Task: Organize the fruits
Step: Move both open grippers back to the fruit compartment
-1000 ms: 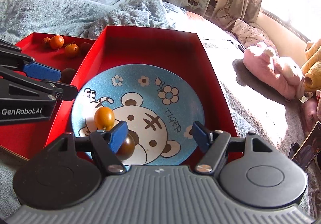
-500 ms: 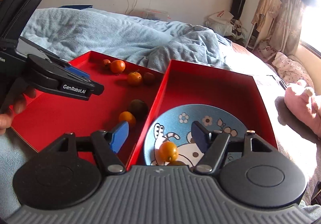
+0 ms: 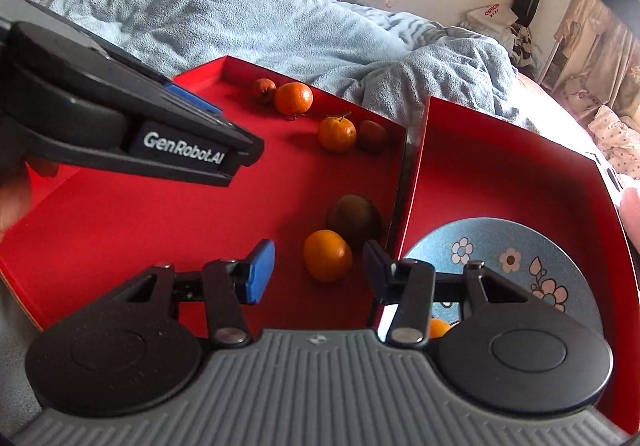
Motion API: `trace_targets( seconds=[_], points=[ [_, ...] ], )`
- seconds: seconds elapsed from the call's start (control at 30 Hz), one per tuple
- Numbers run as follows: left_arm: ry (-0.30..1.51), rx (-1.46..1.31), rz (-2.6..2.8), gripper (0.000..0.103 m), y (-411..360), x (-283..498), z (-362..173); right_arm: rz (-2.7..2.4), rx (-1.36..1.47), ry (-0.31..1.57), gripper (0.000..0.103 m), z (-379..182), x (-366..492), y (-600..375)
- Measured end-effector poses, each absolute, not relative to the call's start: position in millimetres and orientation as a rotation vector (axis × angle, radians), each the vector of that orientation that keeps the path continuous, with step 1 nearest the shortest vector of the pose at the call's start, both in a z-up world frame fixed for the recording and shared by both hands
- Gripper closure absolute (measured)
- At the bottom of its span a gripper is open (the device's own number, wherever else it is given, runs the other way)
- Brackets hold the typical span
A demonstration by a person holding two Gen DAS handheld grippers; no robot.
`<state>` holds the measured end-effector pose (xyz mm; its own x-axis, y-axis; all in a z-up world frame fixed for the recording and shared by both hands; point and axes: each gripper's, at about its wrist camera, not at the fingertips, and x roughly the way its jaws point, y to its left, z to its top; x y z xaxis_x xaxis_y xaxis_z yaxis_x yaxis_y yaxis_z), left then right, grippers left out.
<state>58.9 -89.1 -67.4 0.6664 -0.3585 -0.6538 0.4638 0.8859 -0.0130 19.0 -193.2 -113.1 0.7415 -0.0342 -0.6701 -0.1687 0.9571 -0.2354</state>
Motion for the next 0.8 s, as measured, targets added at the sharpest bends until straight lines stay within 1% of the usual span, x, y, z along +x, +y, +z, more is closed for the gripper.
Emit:
trace_targets(
  seconds=[0.07,0.17,0.3,0.33,0.37,0.47,0.57,0.73,0.8],
  points=[
    [0.704,0.162,-0.468,0.067,-88.9,59.4,-68.5,0.077,-0.301,0.744,0.055,-116.9,23.1,-193.7],
    [0.708,0.165,-0.471,0.067,-89.8,59.8,-69.6,0.086,-0.321,0.768,0.06,-121.6,26.8,-191.3],
    [0.71,0.176,-0.482,0.067,-92.1,58.9,-72.0,0.082,-0.326,0.755,0.062,-125.3,27.6,-191.1],
    [0.712,0.181,-0.485,0.067,-93.1,58.6,-72.7,0.078,-0.309,0.751,0.066,-124.4,26.6,-193.5],
    [0.713,0.187,-0.49,0.067,-94.3,58.1,-73.6,0.086,-0.282,0.749,0.067,-123.1,25.5,-196.7],
    [0.719,0.191,-0.511,0.067,-97.6,56.9,-75.0,0.121,-0.19,0.747,0.067,-120.8,20.3,-205.5],
    [0.722,0.197,-0.516,0.067,-100.4,57.0,-76.5,0.11,-0.243,0.731,0.067,-123.7,17.1,-199.7],
    [0.736,0.185,-0.521,0.067,-100.7,60.0,-78.4,0.126,-0.282,0.755,0.066,-127.7,23.2,-192.8],
    [0.736,0.186,-0.545,0.067,-103.2,60.9,-77.9,0.137,-0.265,0.76,0.066,-126.5,22.7,-195.6]
  ],
)
